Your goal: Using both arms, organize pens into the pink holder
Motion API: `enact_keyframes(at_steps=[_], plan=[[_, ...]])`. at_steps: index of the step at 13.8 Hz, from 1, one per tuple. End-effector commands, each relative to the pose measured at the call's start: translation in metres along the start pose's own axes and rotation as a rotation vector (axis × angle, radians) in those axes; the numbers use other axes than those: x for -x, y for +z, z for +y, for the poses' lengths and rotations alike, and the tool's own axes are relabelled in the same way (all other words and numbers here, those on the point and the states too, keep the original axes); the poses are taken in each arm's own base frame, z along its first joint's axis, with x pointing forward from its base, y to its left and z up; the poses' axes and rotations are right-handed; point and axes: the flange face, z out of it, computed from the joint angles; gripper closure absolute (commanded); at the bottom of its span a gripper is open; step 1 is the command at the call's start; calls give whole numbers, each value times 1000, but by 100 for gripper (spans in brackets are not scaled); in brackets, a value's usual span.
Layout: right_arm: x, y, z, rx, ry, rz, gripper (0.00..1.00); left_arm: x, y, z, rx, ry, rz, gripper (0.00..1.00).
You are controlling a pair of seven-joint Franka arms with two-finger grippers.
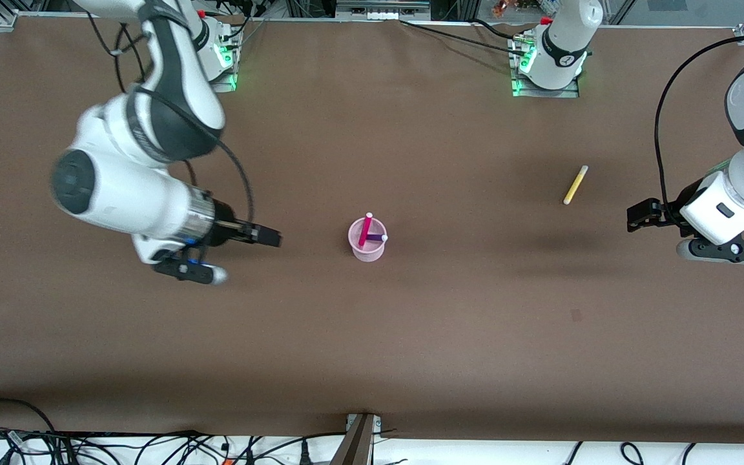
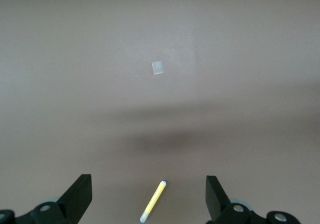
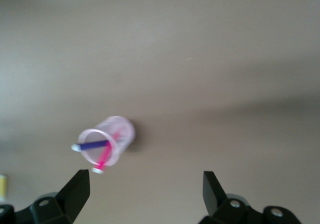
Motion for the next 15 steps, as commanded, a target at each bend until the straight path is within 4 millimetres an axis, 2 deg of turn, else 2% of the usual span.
enact_keyframes(at_steps=[1, 3, 6, 9, 13, 15], plan=[[40, -50, 43, 62, -108, 2, 0, 7, -6, -1, -11, 7, 0, 0], [57, -80, 63, 100, -112, 4, 0, 7, -5, -2, -11, 8, -1, 0], [68, -103, 75, 130, -137, 0, 0, 7, -5, -3, -13, 7, -1, 0], [69, -106, 78, 177, -204, 4, 0, 6, -5, -3, -13, 7, 0, 0], [71, -104, 77, 200, -210, -10, 0, 6, -5, -4, -13, 7, 0, 0], [74, -120, 91, 221, -228, 12, 0, 6, -5, -4, -13, 7, 0, 0]])
